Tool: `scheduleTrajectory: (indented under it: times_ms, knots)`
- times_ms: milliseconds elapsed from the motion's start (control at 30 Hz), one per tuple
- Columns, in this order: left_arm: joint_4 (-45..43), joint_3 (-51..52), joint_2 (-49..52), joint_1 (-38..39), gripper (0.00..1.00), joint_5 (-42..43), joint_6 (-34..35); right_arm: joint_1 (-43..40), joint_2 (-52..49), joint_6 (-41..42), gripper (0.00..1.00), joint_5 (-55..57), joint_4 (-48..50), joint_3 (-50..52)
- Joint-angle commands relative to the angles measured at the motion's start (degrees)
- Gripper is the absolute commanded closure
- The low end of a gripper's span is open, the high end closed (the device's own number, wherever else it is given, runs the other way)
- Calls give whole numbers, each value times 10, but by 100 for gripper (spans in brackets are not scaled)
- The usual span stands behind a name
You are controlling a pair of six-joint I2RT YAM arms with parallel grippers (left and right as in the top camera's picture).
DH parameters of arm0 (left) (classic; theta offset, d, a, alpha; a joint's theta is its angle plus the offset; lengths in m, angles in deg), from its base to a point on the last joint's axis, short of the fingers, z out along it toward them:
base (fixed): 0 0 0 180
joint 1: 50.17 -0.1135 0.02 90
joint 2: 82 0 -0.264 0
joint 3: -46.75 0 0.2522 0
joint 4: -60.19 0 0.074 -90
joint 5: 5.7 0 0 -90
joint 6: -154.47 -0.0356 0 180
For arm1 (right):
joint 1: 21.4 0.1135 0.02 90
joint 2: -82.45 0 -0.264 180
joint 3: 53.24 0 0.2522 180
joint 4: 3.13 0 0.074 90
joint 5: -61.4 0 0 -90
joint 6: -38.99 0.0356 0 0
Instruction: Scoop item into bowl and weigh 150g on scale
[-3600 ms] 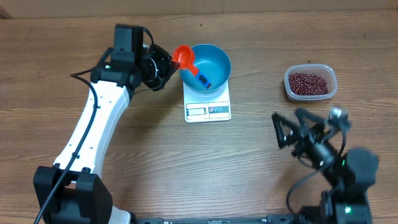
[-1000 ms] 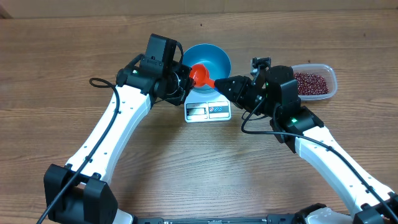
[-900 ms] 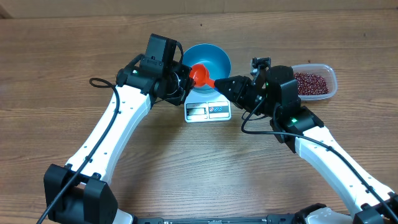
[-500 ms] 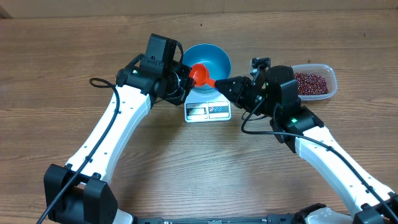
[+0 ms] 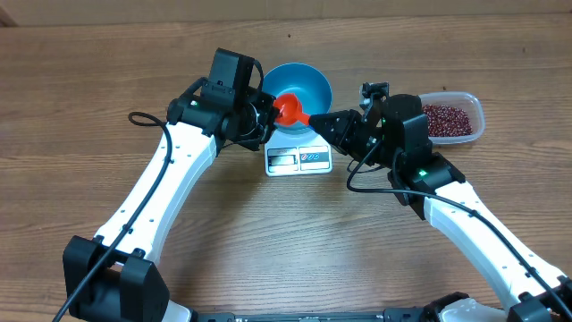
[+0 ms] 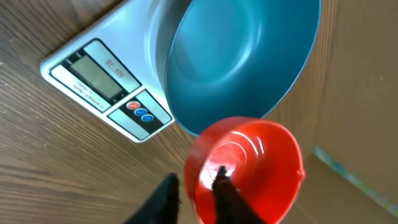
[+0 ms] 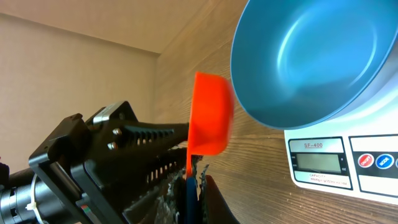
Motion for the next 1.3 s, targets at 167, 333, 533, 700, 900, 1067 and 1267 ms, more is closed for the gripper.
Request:
scheduleTrajectory:
  times_ms: [167,333,533,700,900,1067,1267]
  knots:
    - [-16,-3,-1,0,70,-35,-93,2,-2,-3,96,18,0,-14]
    - [-97,-7,-1,0,73,-24,-301,1,-2,-27,96,38,-30,-14]
    - [-94,-58,-1,0,64,-16,-511,-19,6,-68,96,33,-57,-17]
    - [-21,-145,-1,0,57,-19,-619,-49,34,-125,96,33,-153,-63]
    - [61,-230,-1,1,41,-18,-700,-107,64,-217,96,33,-332,-169]
    - [85,-238,-1,1,23,-17,-713,-175,75,-320,96,45,-480,-270]
    - [96,-238,-1,1,11,-17,-713,-257,75,-401,96,126,-553,-313]
